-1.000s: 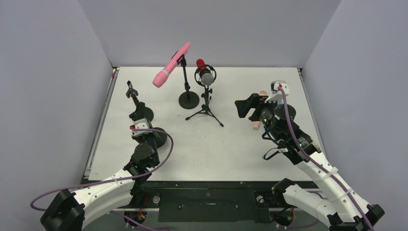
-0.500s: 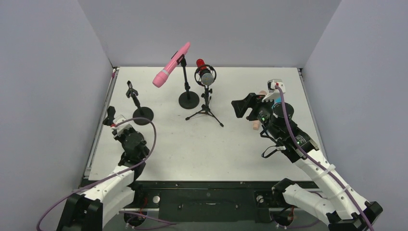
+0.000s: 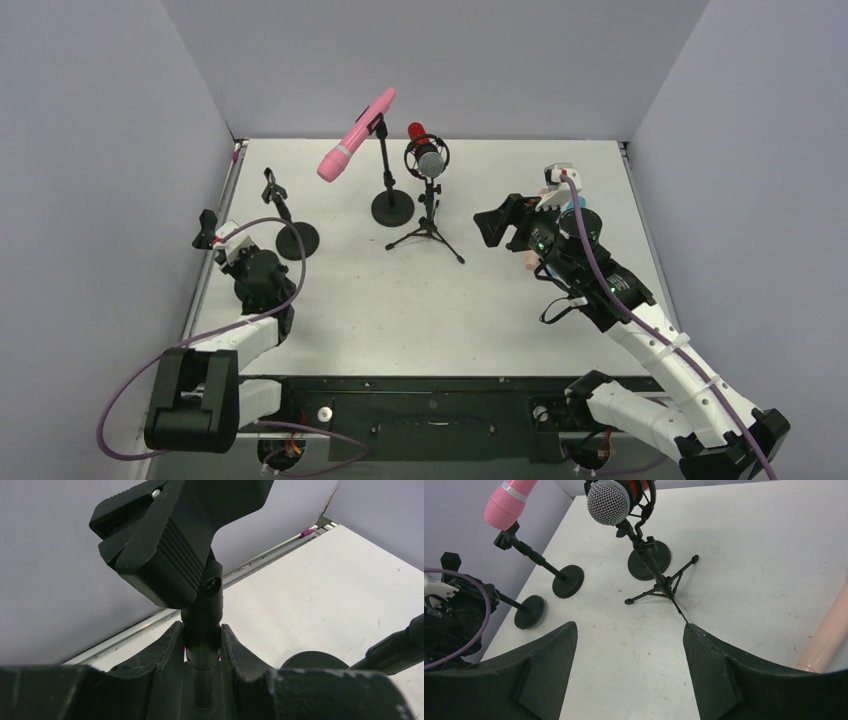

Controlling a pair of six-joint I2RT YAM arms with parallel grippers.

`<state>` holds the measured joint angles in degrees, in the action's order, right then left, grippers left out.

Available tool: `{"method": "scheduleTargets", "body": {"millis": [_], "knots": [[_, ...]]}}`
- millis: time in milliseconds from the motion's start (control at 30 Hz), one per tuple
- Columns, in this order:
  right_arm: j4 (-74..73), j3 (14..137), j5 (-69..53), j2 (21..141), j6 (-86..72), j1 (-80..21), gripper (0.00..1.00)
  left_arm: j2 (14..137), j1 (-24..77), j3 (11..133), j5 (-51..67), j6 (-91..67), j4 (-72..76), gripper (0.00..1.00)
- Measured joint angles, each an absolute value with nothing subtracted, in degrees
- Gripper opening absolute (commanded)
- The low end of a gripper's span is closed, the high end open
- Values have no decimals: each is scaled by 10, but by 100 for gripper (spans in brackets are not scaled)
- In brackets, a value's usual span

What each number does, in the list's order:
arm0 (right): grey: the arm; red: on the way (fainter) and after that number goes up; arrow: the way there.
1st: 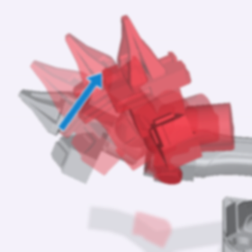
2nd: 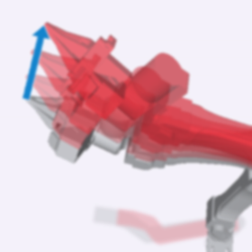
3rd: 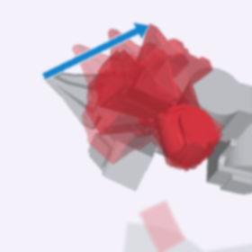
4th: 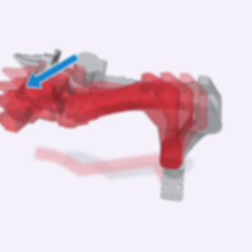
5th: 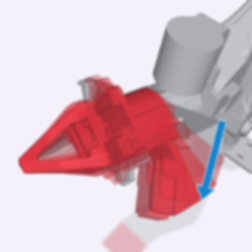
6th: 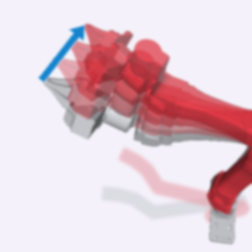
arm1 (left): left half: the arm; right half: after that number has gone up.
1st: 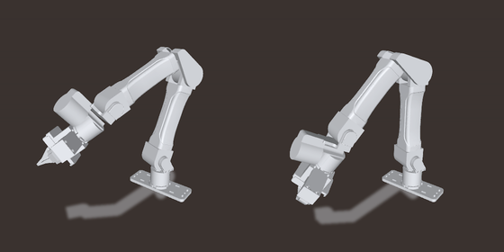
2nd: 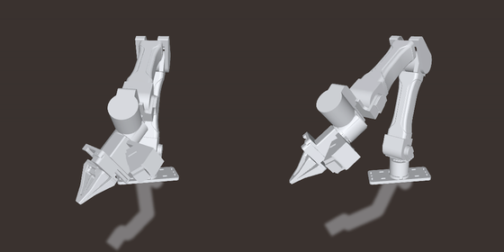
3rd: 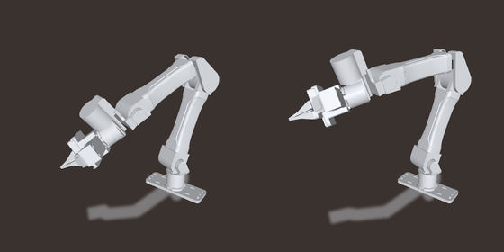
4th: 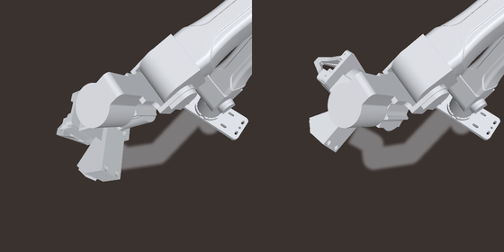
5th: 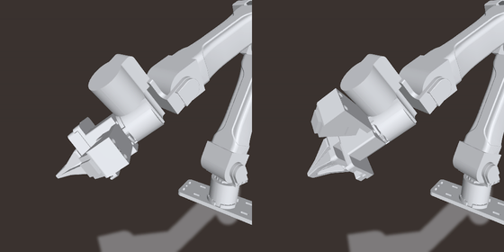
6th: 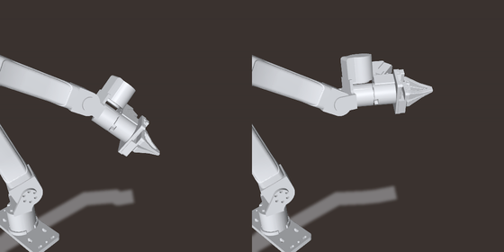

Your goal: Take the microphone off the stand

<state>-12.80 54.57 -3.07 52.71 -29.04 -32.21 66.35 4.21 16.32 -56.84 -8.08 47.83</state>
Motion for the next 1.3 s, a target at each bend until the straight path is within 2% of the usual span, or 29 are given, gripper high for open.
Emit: {"method": "scheduleTargets", "body": {"millis": [233, 267, 300, 333, 367, 433, 500, 833, 900, 1300], "knots": [[-130, 547, -37, 527, -290, -322, 73, 709, 12, 170, -533, -91, 505, 2], [-130, 547, -37, 527, -290, -322, 73, 710, 9, 171, -530, -94, 505, 13], [-131, 547, -39, 527, -290, -322, 73, 711, 8, 172, -527, -98, 504, 28], [-132, 547, -39, 526, -290, -322, 73, 711, 6, 172, -525, -102, 503, 36], [-133, 547, -39, 526, -290, -322, 73, 711, 6, 173, -523, -106, 501, 51], [-135, 547, -39, 524, -290, -322, 73, 710, 6, 179, -518, -116, 492, 64], [-135, 547, -39, 522, -291, -322, 73, 706, 6, 193, -517, -131, 478, 69], [-135, 547, -39, 511, -292, -322, 73, 658, 6, 247, -527, -186, 355, 87], [-135, 547, -39, 511, -292, -322, 73, 645, 6, 260, -538, -197, 316, 98], [-135, 547, -42, 511, -293, -322, 75, 574, 11, 338, -579, -293, 24, 96]]}}
